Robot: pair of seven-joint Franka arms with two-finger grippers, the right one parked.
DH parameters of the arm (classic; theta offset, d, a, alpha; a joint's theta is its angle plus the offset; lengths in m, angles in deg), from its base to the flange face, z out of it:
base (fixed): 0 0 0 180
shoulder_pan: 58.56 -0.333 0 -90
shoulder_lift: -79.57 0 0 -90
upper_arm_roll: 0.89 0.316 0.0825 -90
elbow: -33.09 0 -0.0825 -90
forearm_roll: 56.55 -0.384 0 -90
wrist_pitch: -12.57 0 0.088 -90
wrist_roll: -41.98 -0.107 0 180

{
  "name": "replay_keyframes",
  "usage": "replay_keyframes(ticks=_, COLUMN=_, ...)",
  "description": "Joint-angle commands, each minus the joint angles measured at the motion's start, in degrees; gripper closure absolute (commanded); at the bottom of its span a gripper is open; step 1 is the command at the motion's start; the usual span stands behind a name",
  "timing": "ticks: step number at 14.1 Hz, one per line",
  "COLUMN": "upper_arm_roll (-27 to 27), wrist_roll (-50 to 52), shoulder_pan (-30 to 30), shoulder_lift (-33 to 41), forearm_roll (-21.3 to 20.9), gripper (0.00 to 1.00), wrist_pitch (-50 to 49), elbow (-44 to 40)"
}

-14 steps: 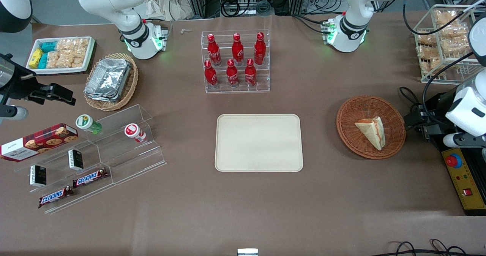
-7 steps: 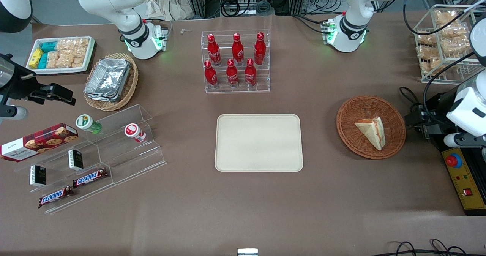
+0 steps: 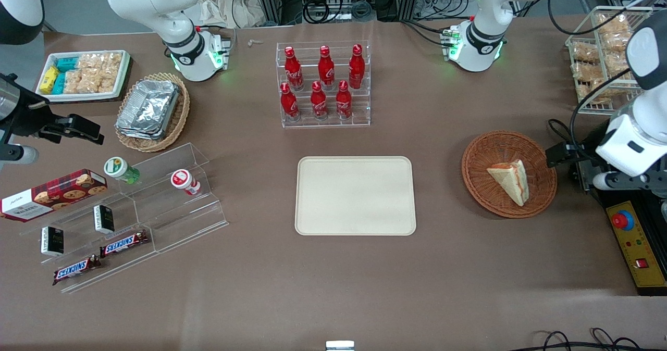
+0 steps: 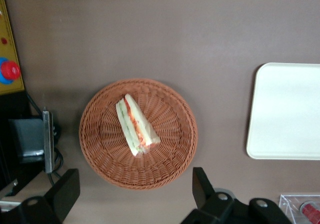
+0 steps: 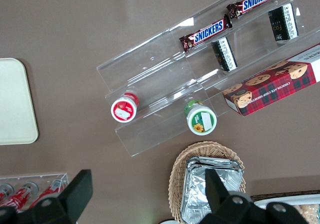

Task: Place sandwich from basket to tray
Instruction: 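Move the left gripper down over the wrapped sandwich in the basket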

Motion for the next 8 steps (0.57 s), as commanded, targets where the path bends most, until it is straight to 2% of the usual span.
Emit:
replay_keyframes(ticks=1, upper_arm_roll=-0.10, wrist_roll=1.37, shoulder_pan=-0.50, shoulder_lift=4.07, forearm_roll=0.16, gripper=0.00, wrist_pitch=3.13, elbow=7.83)
replay_keyframes(ticks=8, upper_arm_roll=-0.19, wrist_roll=4.80, shoulder_pan=-0.50, shoulder_lift=2.50, forearm_roll=-0.19, gripper=0.00, wrist_pitch=16.82, elbow=21.71)
